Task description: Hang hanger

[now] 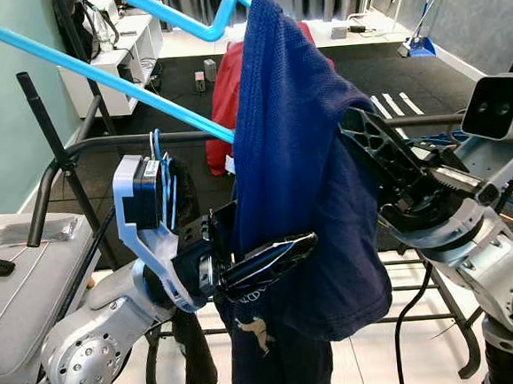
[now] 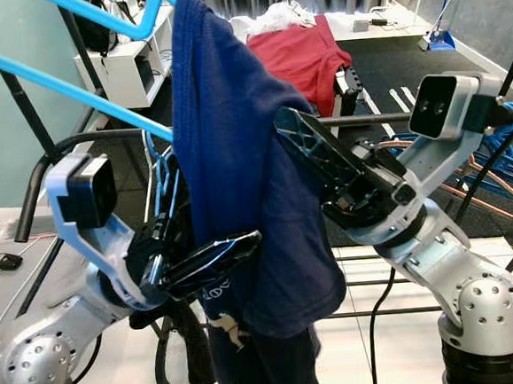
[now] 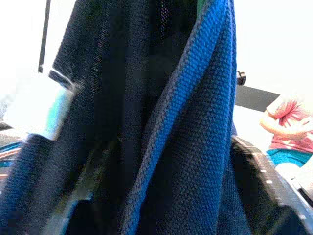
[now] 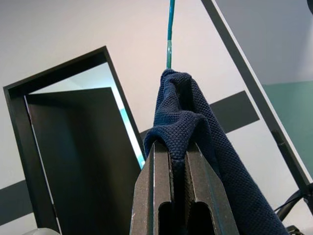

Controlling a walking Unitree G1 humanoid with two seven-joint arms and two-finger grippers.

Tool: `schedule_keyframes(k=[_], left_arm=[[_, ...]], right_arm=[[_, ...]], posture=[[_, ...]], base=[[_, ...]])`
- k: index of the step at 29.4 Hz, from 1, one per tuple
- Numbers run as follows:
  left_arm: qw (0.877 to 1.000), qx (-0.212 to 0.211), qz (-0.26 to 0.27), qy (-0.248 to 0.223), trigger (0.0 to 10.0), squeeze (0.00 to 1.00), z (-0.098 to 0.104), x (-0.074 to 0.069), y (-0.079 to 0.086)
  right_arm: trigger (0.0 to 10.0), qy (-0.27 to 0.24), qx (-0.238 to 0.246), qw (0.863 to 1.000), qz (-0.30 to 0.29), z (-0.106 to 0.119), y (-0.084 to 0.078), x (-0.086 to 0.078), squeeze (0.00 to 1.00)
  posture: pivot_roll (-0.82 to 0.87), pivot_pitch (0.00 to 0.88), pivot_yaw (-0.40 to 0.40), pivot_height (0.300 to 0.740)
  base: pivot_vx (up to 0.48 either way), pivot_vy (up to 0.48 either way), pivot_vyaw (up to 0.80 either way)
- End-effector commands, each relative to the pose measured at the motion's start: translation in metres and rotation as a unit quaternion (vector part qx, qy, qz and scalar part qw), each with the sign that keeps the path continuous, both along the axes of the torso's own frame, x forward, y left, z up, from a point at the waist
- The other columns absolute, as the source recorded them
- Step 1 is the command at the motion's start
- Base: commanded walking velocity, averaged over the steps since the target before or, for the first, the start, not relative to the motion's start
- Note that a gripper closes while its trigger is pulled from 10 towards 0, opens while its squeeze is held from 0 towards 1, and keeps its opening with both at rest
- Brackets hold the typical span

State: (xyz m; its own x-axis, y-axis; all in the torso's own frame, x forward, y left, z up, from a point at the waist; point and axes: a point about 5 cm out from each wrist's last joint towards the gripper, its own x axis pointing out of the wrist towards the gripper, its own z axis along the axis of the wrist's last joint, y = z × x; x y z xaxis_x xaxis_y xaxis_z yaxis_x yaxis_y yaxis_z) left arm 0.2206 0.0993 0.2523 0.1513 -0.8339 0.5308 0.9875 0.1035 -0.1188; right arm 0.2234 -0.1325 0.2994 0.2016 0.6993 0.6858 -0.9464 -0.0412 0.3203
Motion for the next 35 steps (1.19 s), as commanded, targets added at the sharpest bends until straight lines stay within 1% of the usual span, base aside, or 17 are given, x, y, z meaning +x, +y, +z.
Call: schedule_keyframes(k=[1, 11, 12, 16, 17, 18, 19, 20, 24, 28, 29, 30, 32, 35], left_arm=[[1.0, -0.011, 0.004, -0.002, 0.0, 0.0, 0.002, 0.002, 0.0], [1.0, -0.007, 0.009, -0.004, 0.0, 0.0, 0.001, 0.003, 0.0], [1.0, -0.004, 0.013, -0.005, 10.0, 0.0, 0.001, 0.003, 0.001], [1.0, -0.003, 0.03, 0.0, 10.0, 0.0, 0.0, 0.006, 0.006], [1.0, -0.003, 0.029, 0.002, 10.0, 0.44, 0.001, 0.006, 0.007], [1.0, -0.003, 0.029, 0.002, 10.0, 0.44, 0.001, 0.006, 0.007], [1.0, -0.005, 0.026, 0.004, 10.0, 0.83, 0.001, 0.006, 0.007], [1.0, -0.007, 0.019, 0.006, 10.0, 1.0, 0.001, 0.005, 0.007], [1.0, -0.013, 0.015, 0.009, 10.0, 1.0, 0.002, 0.005, 0.007], [1.0, -0.01, 0.009, 0.009, 10.0, 1.0, 0.001, 0.003, 0.008], [1.0, -0.002, -0.005, 0.01, 10.0, 1.0, 0.0, -0.001, 0.01], [1.0, -0.002, -0.005, 0.01, 10.0, 1.0, 0.0, -0.001, 0.01], [0.999, 0.018, -0.031, 0.015, 10.0, 1.0, -0.005, -0.011, 0.023], [0.999, 0.039, -0.023, 0.018, 10.0, 1.0, -0.007, -0.016, 0.043]], right_arm=[[0.0, -0.014, -0.01, 1.0, 0.015, 0.002, 0.007, -0.006, 0.0], [0.0, -0.012, -0.02, 1.0, 0.016, -0.002, 0.009, -0.006, 0.0], [0.0, -0.011, -0.022, 1.0, 0.016, -0.002, 0.009, -0.006, 0.0], [0.0, -0.012, -0.025, 1.0, 0.014, -0.003, 0.009, -0.005, 0.0], [0.0, -0.012, -0.026, 0.999, 0.013, -0.003, 0.008, -0.005, 0.0], [0.0, -0.012, -0.026, 0.999, 0.013, -0.003, 0.008, -0.005, 0.0], [0.0, -0.012, -0.026, 0.999, 0.013, -0.003, 0.008, -0.005, 0.0], [0.0, -0.013, -0.027, 0.999, 0.013, -0.003, 0.008, -0.005, 0.0], [0.0, -0.013, -0.028, 0.999, 0.012, -0.004, 0.008, -0.004, 0.0], [0.0, -0.013, -0.029, 0.999, 0.009, -0.004, 0.008, -0.004, 0.0], [0.0, -0.012, -0.03, 0.999, 0.005, -0.005, 0.007, -0.003, 0.0], [0.0, -0.012, -0.03, 0.999, 0.005, -0.005, 0.007, -0.003, 0.0], [0.0, -0.01, -0.037, 0.999, -0.005, -0.006, 0.004, -0.001, 0.0], [0.0, -0.007, -0.048, 0.999, -0.017, -0.009, -0.002, 0.003, 0.0]], posture=[[-0.08, 0.0, -0.015, 0.74], [-0.08, 0.0, -0.015, 0.74], [-0.08, 0.0, -0.016, 0.74], [-0.08, 0.0, -0.017, 0.74], [-0.08, 0.0, -0.017, 0.74], [-0.08, 0.0, -0.017, 0.74], [-0.08, 0.0, -0.017, 0.74], [-0.08, 0.0, -0.017, 0.74], [-0.08, 0.0, -0.016, 0.74], [-0.08, 0.0, -0.016, 0.74], [-0.08, 0.0, -0.017, 0.74], [-0.08, 0.0, -0.017, 0.74], [-0.08, 0.0, -0.02, 0.74], [-0.07, 0.0, -0.023, 0.74]], base=[[0.0, 0.0, 0.0], [0.0, 0.0, 0.0], [0.0, 0.0, 0.0], [0.0, 0.0, 0.0], [0.0, 0.0, 0.0], [0.0, 0.0, 0.0], [0.0, 0.0, 0.0], [0.0, 0.0, 0.0], [0.0, 0.0, 0.0], [0.0, 0.0, 0.0], [0.0, 0.0, 0.0], [0.0, 0.0, 0.0], [0.0, 0.0, 0.0], [0.0, 0.0, 0.0]])
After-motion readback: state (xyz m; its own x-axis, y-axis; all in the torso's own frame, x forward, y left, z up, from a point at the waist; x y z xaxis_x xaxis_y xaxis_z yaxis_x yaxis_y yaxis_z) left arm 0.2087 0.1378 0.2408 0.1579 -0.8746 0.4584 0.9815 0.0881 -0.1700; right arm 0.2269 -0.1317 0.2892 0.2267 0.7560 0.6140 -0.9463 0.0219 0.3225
